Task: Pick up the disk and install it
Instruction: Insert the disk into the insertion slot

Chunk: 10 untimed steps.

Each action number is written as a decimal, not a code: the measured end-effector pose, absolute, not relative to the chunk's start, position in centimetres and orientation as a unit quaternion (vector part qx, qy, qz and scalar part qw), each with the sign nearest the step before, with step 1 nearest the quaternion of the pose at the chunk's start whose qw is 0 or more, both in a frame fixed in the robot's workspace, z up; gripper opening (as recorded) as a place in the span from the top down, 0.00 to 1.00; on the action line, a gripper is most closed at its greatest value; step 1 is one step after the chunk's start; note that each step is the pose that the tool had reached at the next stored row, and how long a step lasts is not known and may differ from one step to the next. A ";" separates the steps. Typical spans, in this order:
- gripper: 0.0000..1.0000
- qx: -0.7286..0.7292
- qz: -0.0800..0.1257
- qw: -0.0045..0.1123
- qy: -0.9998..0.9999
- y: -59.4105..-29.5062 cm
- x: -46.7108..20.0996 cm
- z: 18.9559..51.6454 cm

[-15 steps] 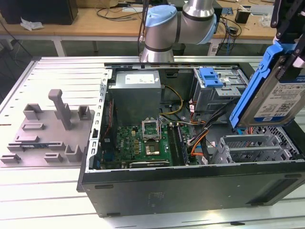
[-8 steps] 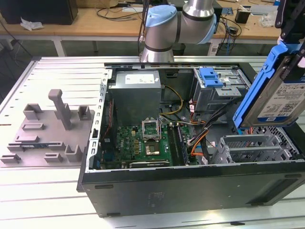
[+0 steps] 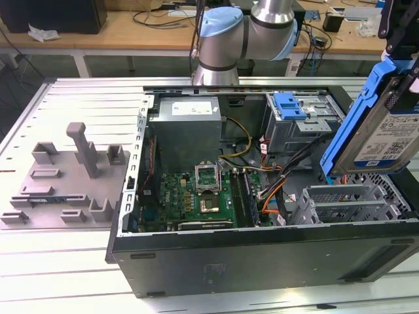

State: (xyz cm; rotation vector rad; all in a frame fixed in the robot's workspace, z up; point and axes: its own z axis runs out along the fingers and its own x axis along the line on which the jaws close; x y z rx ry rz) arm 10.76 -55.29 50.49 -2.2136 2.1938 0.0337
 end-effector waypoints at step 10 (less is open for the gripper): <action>0.63 -0.707 0.005 0.007 0.707 -55.2 10.7 50.4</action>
